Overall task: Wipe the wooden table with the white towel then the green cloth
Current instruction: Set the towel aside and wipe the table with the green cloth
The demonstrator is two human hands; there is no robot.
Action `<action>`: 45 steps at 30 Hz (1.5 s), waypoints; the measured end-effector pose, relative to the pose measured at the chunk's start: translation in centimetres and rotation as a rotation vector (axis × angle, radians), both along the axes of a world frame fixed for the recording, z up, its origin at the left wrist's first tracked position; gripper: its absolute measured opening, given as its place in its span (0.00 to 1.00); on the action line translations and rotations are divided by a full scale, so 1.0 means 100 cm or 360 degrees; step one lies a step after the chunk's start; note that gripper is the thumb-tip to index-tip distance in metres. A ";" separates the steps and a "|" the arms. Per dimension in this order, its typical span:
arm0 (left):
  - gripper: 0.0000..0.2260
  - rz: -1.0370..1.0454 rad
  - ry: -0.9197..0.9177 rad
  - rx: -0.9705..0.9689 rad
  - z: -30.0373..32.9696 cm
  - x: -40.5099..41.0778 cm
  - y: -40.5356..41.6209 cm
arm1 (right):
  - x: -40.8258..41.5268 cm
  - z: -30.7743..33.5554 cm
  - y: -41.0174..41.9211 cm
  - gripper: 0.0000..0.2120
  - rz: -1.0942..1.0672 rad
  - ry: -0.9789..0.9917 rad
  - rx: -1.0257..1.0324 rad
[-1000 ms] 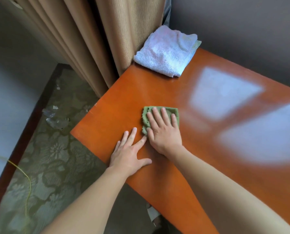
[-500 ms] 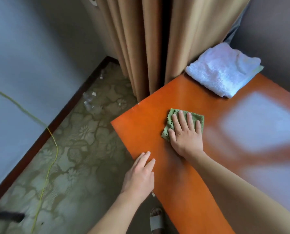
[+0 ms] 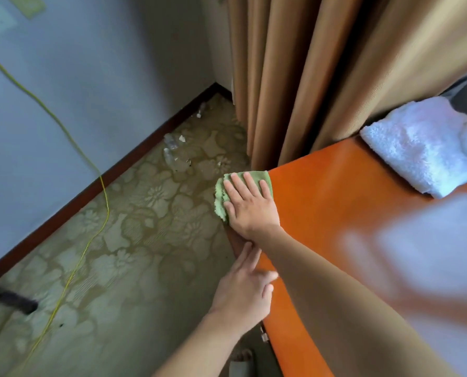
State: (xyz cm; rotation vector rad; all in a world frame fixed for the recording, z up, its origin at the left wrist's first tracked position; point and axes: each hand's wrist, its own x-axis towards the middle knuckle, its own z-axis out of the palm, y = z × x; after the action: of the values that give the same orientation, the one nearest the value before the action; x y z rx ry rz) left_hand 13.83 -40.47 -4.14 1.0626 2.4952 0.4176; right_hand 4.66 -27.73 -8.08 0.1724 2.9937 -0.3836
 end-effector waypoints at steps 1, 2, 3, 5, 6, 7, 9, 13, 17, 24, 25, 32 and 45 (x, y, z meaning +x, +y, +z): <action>0.17 0.0068 -0.0025 -0.0017 0.001 -0.011 0.004 | -0.001 0.000 0.017 0.27 -0.0113 0.0007 -0.0003; 0.19 0.0103 -0.0048 -0.0058 0.003 -0.022 0.009 | -0.001 0.000 0.036 0.27 -0.0225 0.0007 0.0013; 0.21 0.0114 -0.0085 -0.0071 0.003 -0.028 0.013 | 0.000 -0.001 0.055 0.27 -0.0327 0.0006 0.0042; 0.26 0.0092 -0.0157 -0.0119 0.003 -0.034 0.019 | 0.004 0.000 0.088 0.27 -0.0511 -0.0005 0.0083; 0.28 0.0088 -0.0183 -0.0141 0.002 -0.033 0.020 | 0.006 0.000 0.099 0.27 -0.0590 -0.0023 0.0085; 0.30 0.0081 -0.0178 -0.0148 0.001 -0.031 0.020 | 0.007 0.000 0.104 0.28 -0.0649 -0.0044 0.0079; 0.31 0.0092 -0.0177 -0.0168 0.002 -0.029 0.022 | 0.007 0.001 0.094 0.28 -0.0689 -0.0071 0.0078; 0.30 0.0120 -0.0192 -0.0159 0.005 -0.031 0.024 | 0.012 0.004 0.035 0.28 -0.0363 -0.0061 0.0048; 0.29 0.0122 -0.0226 -0.0232 0.007 -0.035 0.023 | 0.026 0.006 0.036 0.27 -0.0133 -0.0142 0.0028; 0.31 0.0144 -0.0243 -0.0428 0.007 -0.030 0.028 | 0.129 0.003 0.084 0.27 -0.0789 -0.0176 0.0033; 0.32 0.0168 -0.0229 -0.0454 0.008 -0.027 0.032 | 0.147 0.003 0.069 0.27 -0.0824 -0.0178 0.0024; 0.30 0.0415 -0.0277 -0.0206 0.010 0.043 0.071 | 0.268 0.005 0.001 0.27 -0.0752 -0.0163 0.0013; 0.23 -0.0850 -0.0158 -0.0162 0.007 0.206 0.141 | 0.444 0.007 0.018 0.31 -0.2240 -0.0299 -0.0025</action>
State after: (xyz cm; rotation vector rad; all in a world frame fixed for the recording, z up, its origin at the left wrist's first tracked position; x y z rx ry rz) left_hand 34.46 -26.39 -3.43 1.5537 2.0129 0.1742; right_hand 49.10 -25.98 -7.41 2.1098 2.1548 -0.4160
